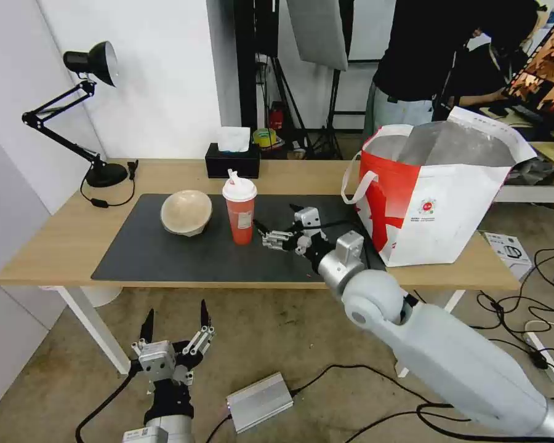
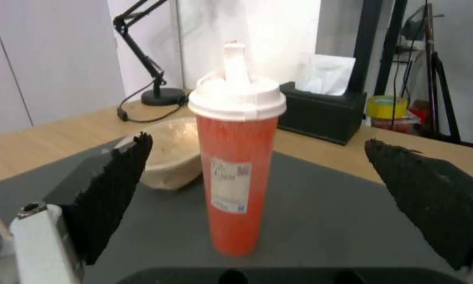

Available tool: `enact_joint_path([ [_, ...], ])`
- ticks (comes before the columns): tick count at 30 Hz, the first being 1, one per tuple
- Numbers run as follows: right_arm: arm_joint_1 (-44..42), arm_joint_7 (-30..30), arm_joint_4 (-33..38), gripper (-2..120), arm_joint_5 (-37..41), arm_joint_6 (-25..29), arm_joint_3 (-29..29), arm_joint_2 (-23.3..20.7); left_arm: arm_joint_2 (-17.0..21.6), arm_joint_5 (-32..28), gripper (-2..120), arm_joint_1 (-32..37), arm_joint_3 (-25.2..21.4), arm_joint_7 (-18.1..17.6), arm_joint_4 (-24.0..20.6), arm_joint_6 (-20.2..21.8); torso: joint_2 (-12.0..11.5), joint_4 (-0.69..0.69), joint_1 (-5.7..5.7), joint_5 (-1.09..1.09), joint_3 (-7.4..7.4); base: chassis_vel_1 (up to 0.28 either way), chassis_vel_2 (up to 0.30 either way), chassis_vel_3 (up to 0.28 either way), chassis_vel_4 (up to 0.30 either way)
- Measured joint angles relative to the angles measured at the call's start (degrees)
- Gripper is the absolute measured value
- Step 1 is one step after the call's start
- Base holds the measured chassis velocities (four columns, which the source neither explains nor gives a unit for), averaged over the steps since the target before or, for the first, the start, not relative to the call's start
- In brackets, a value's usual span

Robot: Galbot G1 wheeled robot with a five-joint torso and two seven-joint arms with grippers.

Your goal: Pick up the trash from the table and place it into the takeout bag.

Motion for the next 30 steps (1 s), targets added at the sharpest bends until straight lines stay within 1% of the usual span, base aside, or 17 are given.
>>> enact_joint_path([
  [12,1.4,0.1,-4.2,100,-0.1,-0.6,-1.0,4.6,-0.2,0.0,100,0.7,-0.1,0.0,-0.5,0.0,0.0,-0.01,0.0,0.0,0.0,0.0,0.0,0.0,0.0],
  [19,1.7,0.1,-6.2,100,-0.4,-1.8,-1.1,6.1,-0.2,0.1,100,0.8,-0.2,0.0,-0.3,0.0,0.0,-0.01,0.0,0.0,0.0,0.0,0.0,0.0,0.0],
  [30,2.7,-0.4,-9.4,100,-0.4,-2.1,-2.0,7.5,0.0,0.0,100,0.8,-0.1,0.1,0.0,-0.1,0.0,0.0,0.0,0.01,0.0,0.0,0.0,0.0,0.0],
])
